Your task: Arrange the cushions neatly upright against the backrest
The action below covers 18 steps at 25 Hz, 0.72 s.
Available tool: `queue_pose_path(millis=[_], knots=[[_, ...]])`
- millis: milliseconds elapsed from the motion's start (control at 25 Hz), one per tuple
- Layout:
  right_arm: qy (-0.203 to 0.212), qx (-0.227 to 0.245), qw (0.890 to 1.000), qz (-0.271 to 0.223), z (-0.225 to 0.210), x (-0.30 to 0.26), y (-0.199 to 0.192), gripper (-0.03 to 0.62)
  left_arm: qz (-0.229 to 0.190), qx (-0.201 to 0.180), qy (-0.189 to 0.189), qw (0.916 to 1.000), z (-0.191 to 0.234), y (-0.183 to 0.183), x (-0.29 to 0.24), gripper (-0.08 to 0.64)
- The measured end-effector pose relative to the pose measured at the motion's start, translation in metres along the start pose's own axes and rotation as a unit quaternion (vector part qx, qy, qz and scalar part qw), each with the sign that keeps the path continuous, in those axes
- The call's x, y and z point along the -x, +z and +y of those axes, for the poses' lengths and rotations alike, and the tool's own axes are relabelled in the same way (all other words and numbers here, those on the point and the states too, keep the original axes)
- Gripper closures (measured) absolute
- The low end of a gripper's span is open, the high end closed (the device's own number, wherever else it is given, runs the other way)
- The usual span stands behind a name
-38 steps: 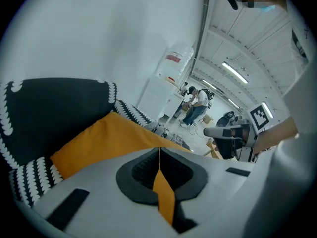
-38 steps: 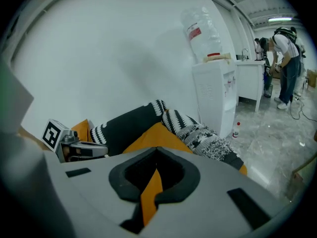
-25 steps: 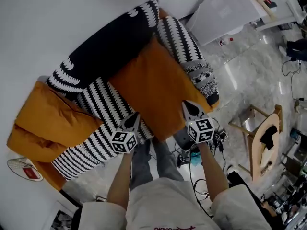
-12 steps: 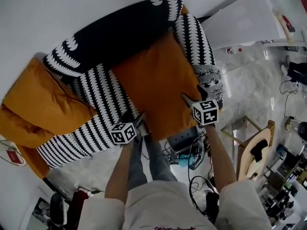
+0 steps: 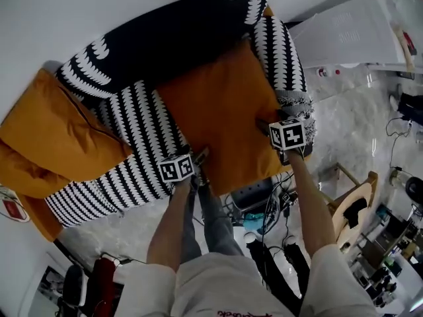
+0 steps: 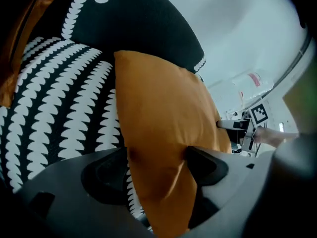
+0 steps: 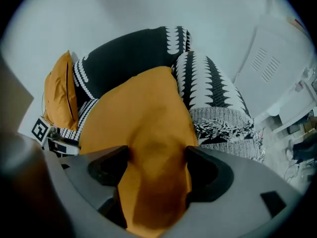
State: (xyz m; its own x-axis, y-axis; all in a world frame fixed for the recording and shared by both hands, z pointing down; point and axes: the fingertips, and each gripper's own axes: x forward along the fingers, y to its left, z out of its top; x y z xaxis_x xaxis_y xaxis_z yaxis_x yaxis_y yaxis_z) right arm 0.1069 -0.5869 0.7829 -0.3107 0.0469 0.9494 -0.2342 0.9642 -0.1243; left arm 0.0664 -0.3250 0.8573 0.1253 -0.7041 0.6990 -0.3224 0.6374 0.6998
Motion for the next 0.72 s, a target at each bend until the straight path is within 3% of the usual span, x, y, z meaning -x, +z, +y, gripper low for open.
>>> queue_pose_path(millis=[120, 280, 360, 720], knots=[[0.01, -0.003, 1.0, 0.022, 0.0, -0.009, -0.003, 0.23, 0.012, 0.007, -0.022, 0.9997, -0.008, 0.0, -0.006, 0.185], [0.025, 0.007, 0.999, 0.02, 0.012, -0.01, -0.008, 0.414, 0.016, -0.024, -0.029, 0.9992, -0.021, 0.004, -0.001, 0.312], [0.026, 0.007, 1.0, 0.013, 0.014, -0.004, -0.008, 0.473, 0.015, -0.035, -0.031, 0.9988, -0.028, 0.006, 0.002, 0.353], [0.046, -0.013, 0.997, -0.057, 0.03, 0.025, 0.0, 0.526, -0.031, -0.06, -0.046, 0.9966, -0.046, 0.021, 0.032, 0.445]])
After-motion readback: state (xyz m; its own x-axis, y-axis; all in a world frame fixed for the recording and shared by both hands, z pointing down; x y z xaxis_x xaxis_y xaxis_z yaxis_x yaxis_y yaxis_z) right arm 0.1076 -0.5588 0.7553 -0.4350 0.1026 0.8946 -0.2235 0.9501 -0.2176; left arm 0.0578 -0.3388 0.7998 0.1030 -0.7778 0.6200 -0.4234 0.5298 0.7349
